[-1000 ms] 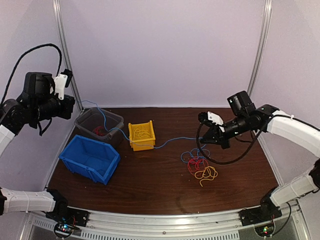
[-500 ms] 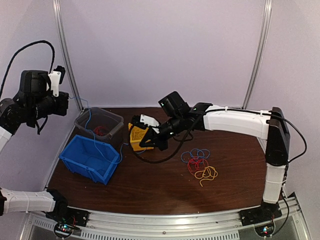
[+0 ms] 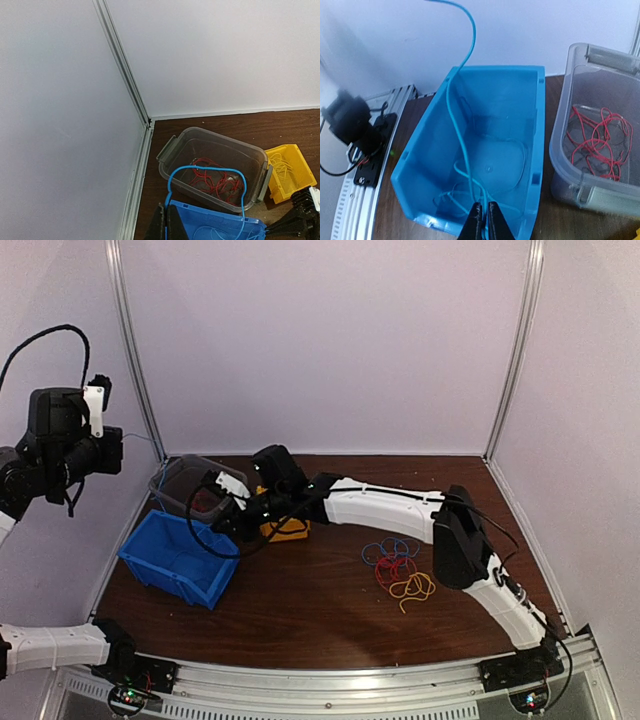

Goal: Untangle the cables

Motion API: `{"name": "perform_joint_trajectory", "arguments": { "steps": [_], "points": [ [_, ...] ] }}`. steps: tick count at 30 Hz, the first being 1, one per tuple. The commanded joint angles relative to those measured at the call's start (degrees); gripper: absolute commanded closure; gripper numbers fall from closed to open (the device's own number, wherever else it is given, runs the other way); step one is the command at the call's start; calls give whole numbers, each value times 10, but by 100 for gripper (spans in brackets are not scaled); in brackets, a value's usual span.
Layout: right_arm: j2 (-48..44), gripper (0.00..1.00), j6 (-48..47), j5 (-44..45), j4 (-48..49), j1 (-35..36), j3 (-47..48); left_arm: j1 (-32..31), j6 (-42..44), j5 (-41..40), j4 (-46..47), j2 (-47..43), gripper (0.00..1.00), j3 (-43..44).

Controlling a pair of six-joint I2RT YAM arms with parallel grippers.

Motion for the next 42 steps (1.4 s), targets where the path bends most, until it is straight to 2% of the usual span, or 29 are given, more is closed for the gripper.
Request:
{"name": "perform_joint_trajectory", "arguments": {
  "steps": [1, 3, 8, 10, 13, 18, 27, 33, 39, 42],
  "points": [
    [52, 93, 85, 26, 91, 8, 76, 4, -5, -29, 18, -7, 100, -20],
    [61, 90, 83, 25, 99, 16, 79, 4, -3, -41, 23, -12, 100, -27],
    [66, 58, 66, -2, 75, 37, 67, 4, 9, -63, 39, -18, 100, -60],
    [56, 52, 49, -15, 60, 36, 56, 4, 14, -67, 40, -18, 100, -73],
    [15, 49, 32, -19, 41, 26, 11, 5, 21, -70, 41, -14, 100, -87],
    [-102, 45, 0, -26, 34, -13, -138, 5, 19, -40, 38, -11, 100, -125],
    [-349, 40, -94, -18, -14, -88, -374, 5, -55, 100, 69, -69, 100, -214],
    [-488, 38, -95, -10, -28, -173, -503, 4, -61, 98, 60, -6, 100, -209],
    [-589, 37, -99, -7, -37, -276, -576, 5, -187, 136, 10, 51, 100, -138],
    [-621, 36, -99, -14, -34, -309, -597, 4, -278, 157, -23, 36, 100, -165]
  ]
}}
